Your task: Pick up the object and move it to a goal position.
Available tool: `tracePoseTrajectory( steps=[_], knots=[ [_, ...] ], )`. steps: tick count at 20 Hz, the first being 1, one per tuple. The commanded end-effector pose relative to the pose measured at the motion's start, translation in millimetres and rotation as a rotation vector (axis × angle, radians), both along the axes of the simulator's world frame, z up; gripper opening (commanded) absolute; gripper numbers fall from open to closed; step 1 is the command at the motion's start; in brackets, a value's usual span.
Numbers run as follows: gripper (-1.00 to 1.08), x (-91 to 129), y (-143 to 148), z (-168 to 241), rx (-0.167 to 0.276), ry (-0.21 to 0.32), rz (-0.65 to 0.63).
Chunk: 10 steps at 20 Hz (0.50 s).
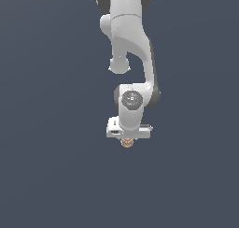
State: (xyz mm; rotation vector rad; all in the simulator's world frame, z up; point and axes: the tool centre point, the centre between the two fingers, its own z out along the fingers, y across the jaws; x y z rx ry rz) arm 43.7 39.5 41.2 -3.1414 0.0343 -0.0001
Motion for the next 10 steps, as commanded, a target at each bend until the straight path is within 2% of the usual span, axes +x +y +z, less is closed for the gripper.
tracePoseTrajectory(
  steps=[1,10],
  knots=[
    [-1.0,0.1,0.0,-0.3,0.0,0.0,0.0],
    [-1.0,-8.6,7.3,16.2,0.0,0.0,0.0]
  ],
)
